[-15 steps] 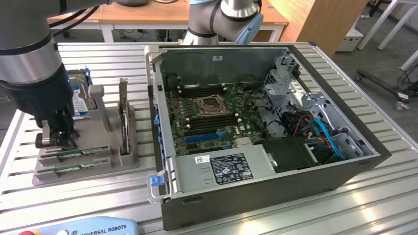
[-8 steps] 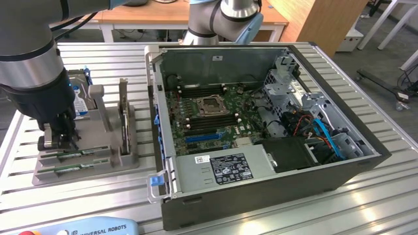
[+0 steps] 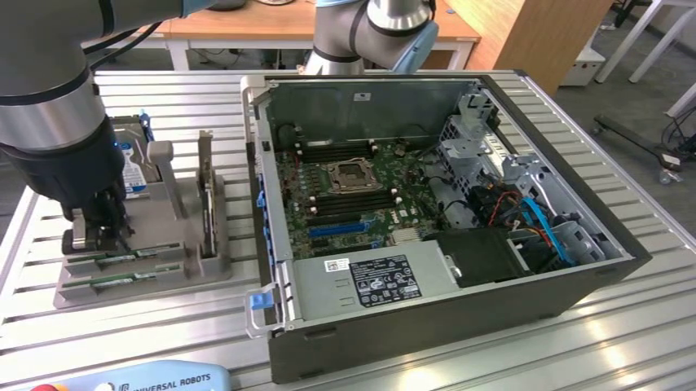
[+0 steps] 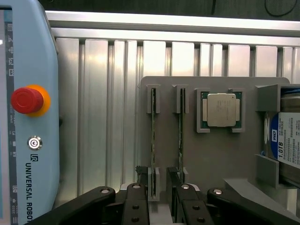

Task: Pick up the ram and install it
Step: 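Pick up the ram and move it above insertion slot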

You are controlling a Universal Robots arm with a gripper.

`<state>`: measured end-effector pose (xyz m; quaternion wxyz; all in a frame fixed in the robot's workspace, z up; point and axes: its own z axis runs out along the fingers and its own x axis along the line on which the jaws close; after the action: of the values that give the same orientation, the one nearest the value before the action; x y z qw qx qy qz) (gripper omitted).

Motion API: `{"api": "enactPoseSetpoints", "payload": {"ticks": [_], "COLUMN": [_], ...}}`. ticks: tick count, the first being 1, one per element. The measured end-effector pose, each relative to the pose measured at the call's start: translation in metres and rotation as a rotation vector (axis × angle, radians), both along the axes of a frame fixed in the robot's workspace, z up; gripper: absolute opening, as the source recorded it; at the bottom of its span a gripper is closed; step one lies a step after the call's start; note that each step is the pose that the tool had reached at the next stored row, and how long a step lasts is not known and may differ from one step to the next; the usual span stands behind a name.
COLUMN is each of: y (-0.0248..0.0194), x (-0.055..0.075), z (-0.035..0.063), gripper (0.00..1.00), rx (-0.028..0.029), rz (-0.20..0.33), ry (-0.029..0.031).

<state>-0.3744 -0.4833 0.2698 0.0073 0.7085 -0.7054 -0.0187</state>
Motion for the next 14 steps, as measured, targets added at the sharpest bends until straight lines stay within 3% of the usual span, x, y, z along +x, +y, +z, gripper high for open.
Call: {"api": "enactPoseSetpoints", "payload": {"ticks": [5, 7, 9, 14], "y": [-0.0001, -0.0001, -0.0001, -0.0001], "x": [0.0, 0.0, 0.0, 0.0], "z": [0.0, 0.0, -0.0001, -0.0071], "gripper": [0.3, 0.37, 0.37, 0.37], "rx": [-0.0001, 0.0, -0.0001, 0.0], "rz": [0.0, 0.0, 0.0, 0.0], "ry": [0.0, 0.0, 0.0001, -0.0001]}}
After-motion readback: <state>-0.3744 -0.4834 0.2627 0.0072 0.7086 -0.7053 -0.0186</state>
